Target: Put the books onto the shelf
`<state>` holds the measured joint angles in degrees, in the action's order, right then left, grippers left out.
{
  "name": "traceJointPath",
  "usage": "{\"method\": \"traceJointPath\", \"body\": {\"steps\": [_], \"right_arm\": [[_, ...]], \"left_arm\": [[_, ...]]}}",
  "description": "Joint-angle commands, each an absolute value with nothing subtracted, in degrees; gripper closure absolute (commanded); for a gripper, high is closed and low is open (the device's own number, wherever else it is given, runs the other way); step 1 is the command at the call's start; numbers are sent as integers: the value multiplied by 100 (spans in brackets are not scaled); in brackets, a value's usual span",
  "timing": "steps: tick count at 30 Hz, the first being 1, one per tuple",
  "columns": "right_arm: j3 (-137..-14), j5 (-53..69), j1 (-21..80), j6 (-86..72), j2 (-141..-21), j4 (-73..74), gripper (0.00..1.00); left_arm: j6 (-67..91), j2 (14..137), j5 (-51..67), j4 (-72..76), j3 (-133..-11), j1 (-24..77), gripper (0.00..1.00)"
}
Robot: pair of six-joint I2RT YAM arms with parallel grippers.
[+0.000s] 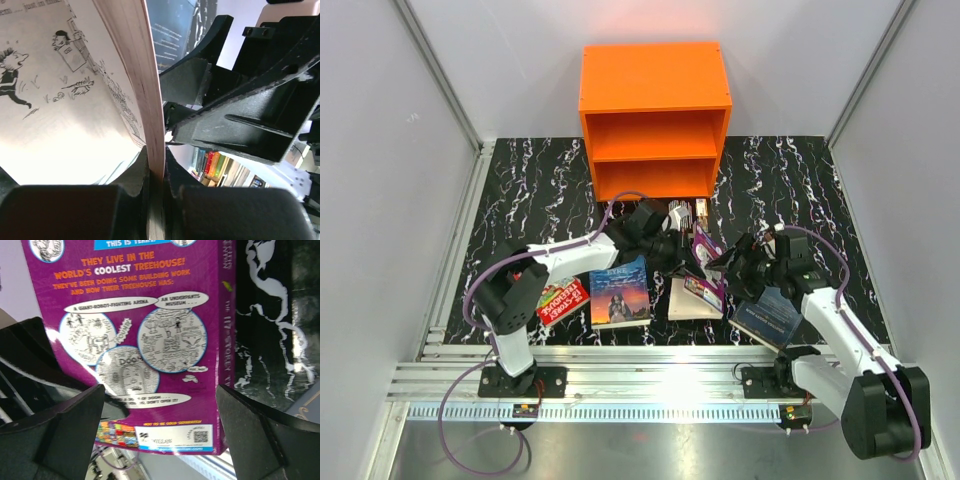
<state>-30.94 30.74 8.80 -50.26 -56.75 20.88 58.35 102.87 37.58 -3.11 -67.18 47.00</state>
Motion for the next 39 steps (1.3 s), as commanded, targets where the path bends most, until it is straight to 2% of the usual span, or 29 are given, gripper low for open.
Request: {"method": "traceJointPath", "body": {"steps": [1, 4, 11, 14, 17, 20, 24, 27, 33, 36, 37, 39], "right_arm": [[-3234, 2672, 914, -4677, -5546, 2460, 0], [-3068, 2724, 905, -4649, -5572, 2435, 0], [-2681, 2786, 905, -4948, -5230, 2198, 0], [-2628, 2873, 905, -5036, -5247, 2127, 0], [-2444, 3127, 896, -5264, -5238, 1820, 0], [-2040, 3444, 896, -5834, -5098, 1188, 0], [-1470, 3744, 897, -6659, -4966, 424, 0], [-1205, 3963, 905, -7091, -4966, -165, 0], [-1046, 4096, 896, -7689, -4992, -905, 0], [-1081, 4175, 897, -7787, -5054, -1212, 18], [-1116, 4210, 896, -7778, -5080, -1213, 29], [-1160, 4219, 905, -7682, -5115, -1195, 42]], "left_arm": [[6239, 9800, 4324, 746, -6874, 4711, 100], [6616, 9765, 4429, 1440, -6698, 4711, 100], [6626, 9703, 4500, 1493, -6628, 4702, 100], [7065, 9668, 4552, 2230, -6286, 4711, 100], [7776, 9642, 4518, 3511, -5917, 4693, 100], [8874, 9808, 4290, 5984, -5249, 4632, 100], [10061, 10186, 3947, 7723, -4773, 4544, 100], [10134, 10283, 3902, 7911, -4807, 4544, 100], [9739, 10134, 4043, 7322, -4790, 4561, 100], [9275, 10020, 4174, 6577, -4755, 4614, 100], [9107, 9924, 4279, 6261, -4781, 4623, 100], [8520, 9809, 4350, 5233, -4851, 4684, 96]]}}
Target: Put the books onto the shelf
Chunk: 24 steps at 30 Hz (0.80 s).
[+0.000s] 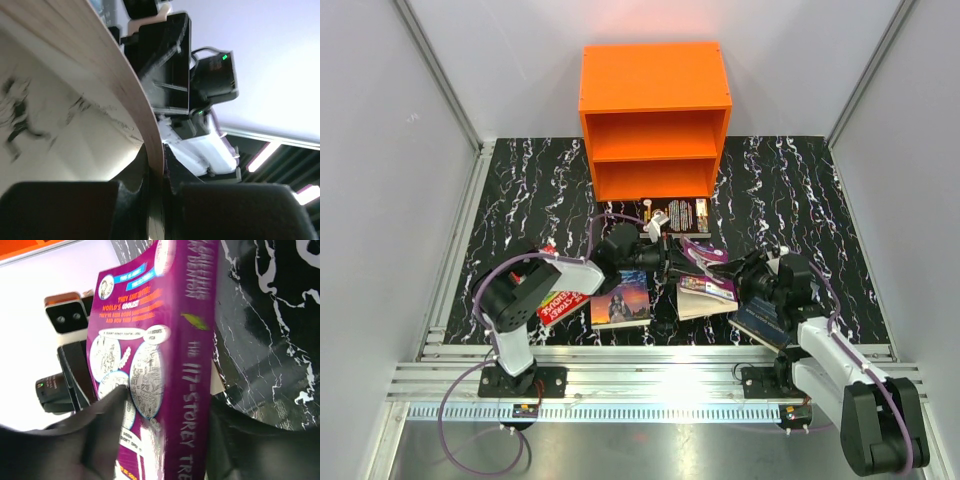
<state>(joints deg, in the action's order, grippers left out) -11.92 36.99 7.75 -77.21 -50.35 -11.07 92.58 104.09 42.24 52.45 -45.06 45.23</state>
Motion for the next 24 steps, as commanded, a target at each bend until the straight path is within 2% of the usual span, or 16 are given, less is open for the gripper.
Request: {"method": "traceJointPath", "body": {"steps": [1, 2, 4, 5, 7, 8, 9, 11, 12, 13, 17, 20, 24], "right_arm": [[-1186, 4210, 897, -7647, -5133, -1134, 46], [-1195, 4219, 905, -7586, -5133, -1099, 55], [-1230, 4210, 905, -7532, -5176, -1046, 62], [-1248, 4210, 888, -7506, -5194, -1011, 66], [-1327, 4201, 896, -7366, -5238, -845, 83], [-1379, 4175, 888, -7287, -5256, -731, 89], [-1502, 4166, 896, -7103, -5273, -625, 100], [-1704, 4070, 896, -6831, -5317, -99, 100], [-1914, 4017, 888, -6559, -5317, 173, 100], [-2029, 3964, 896, -6444, -5335, 559, 100], [-2513, 3639, 896, -6214, -5335, 1203, 100], [-2820, 3069, 888, -6223, -5204, 1782, 100], [-3242, 1884, 896, -6511, -4730, 3115, 100]], "left_arm": [[8308, 9687, 4368, 4855, -4895, 4702, 86], [8079, 9625, 4368, 4068, -4939, 4746, 76], [7429, 9467, 4298, 3300, -5079, 4816, 57], [7227, 9422, 4272, 2652, -5106, 4834, 50], [6822, 9326, 4167, 2173, -5142, 4860, 40], [6699, 9221, 4105, 1745, -5124, 4878, 30], [6480, 9159, 4061, 1531, -5115, 4878, 26], [6189, 8992, 3807, 622, -5133, 4878, 20], [5874, 8835, 3675, 259, -5159, 4869, 7], [5697, 8737, 3361, -145, -5316, 4860, 1], [5133, 8333, 2349, -2602, -5895, 4869, 1], [5168, 7999, 1505, -3756, -6535, 5035, 1], [6174, 8059, 774, -4535, -7275, 5264, 1]]}}
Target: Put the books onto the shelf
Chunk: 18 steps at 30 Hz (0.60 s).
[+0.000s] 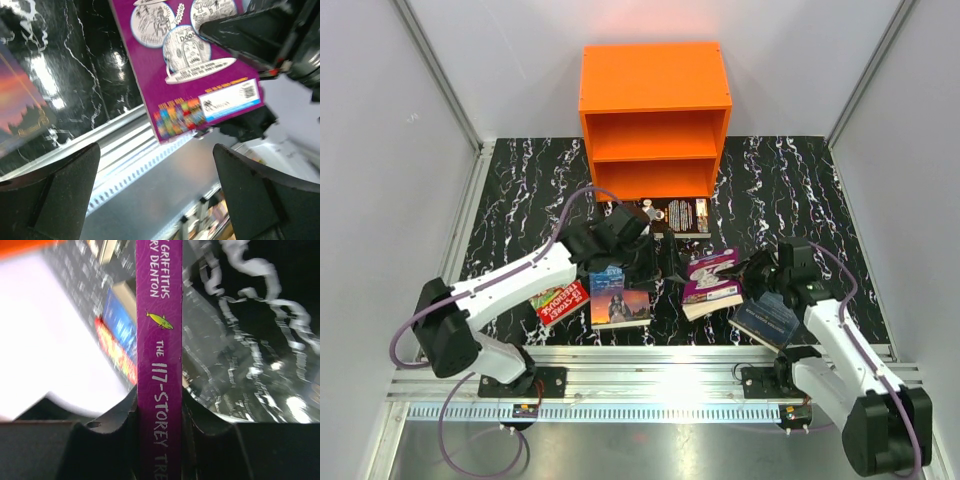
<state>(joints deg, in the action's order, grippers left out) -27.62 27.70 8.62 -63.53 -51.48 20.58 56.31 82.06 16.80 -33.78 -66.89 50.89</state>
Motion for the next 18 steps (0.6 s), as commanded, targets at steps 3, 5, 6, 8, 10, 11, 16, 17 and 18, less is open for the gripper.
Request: {"method": "traceJointPath", "body": {"steps": [3, 5, 6, 8, 10, 11, 16, 17, 18], "right_arm": [[-3514, 820, 888, -7152, -4124, 4038, 100], [-3673, 127, 896, -7504, -3763, 4375, 100], [-3874, -86, 896, -7767, -3692, 4638, 100], [-4086, -526, 905, -7857, -3700, 4763, 100], [-4455, -755, 896, -7814, -3927, 4956, 100], [-4569, -782, 914, -7761, -4007, 4966, 100], [-4948, -1404, 897, -7681, -3930, 4791, 100], [-4940, -1519, 905, -7743, -3859, 4747, 100], [-4939, -1608, 905, -7726, -3754, 4607, 100]], "left_arm": [[6853, 8375, 721, -4421, -7958, 5466, 1], [7057, 8926, 686, -4918, -8618, 5615, 1], [7232, 9121, 686, -5131, -8953, 5660, 1], [7452, 9534, 755, -5430, -9692, 5774, 1], [7953, 9606, 860, -5319, -9800, 5844, 1], [8067, 9606, 879, -4908, -9756, 5853, 1], [8850, 9633, 941, -4158, -9545, 5862, 1], [8946, 9676, 940, -4088, -9641, 5862, 1], [9008, 9738, 967, -4061, -9668, 5862, 1]]}}
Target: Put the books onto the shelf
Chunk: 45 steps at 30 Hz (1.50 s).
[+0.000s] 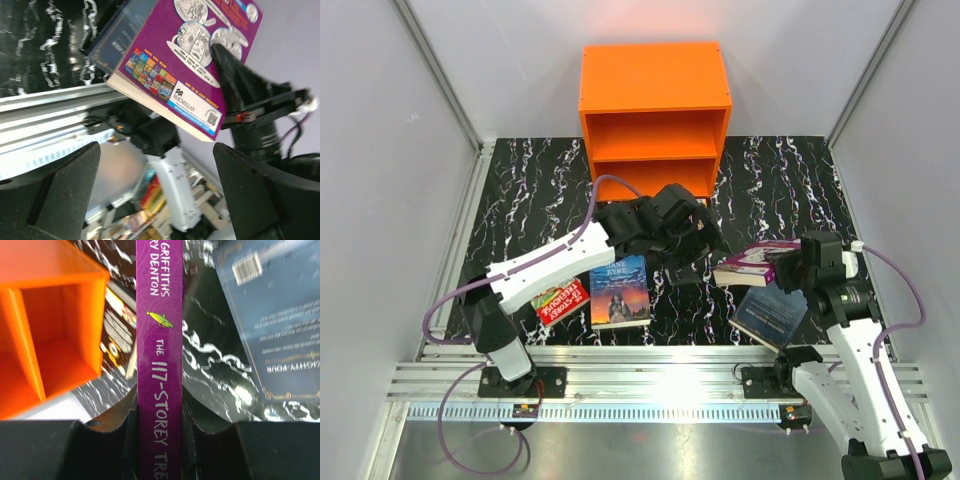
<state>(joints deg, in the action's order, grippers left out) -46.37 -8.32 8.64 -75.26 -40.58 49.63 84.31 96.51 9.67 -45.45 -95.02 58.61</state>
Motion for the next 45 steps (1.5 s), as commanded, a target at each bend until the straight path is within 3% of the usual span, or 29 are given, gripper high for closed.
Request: {"method": "traceJointPath", "body": {"steps": [1, 15, 27, 32, 35, 40, 42, 45], "right_arm": [[-4922, -1730, 905, -7734, -3744, 4553, 100], [-4597, -1915, 905, -7849, -3568, 3490, 100], [-4096, -2732, 905, -8033, -3253, 1997, 100], [-5069, -2804, 896, -6928, -3603, 2169, 100], [-5624, -2673, 896, -6399, -3927, 2101, 100], [-6126, -2268, 896, -6800, -4210, 2478, 100], [-5995, -2189, 896, -6934, -4070, 2365, 100], [-6020, -2110, 896, -6813, -4008, 2390, 100]], "left_arm": [[9078, 9764, 1010, -3939, -9685, 5862, 1], [10204, 10318, 1002, -3305, -9984, 5906, 1], [10029, 10915, 1072, -4306, -11363, 5898, 5], [9546, 10820, 1046, -4631, -11681, 5713, 7], [9203, 10426, 967, -4772, -11435, 5581, 7], [9018, 9853, 1195, -3465, -9908, 5353, 8], [8939, 9904, 1291, -3567, -9975, 5213, 21], [8701, 9976, 1616, -3253, -10037, 5002, 17]]}}
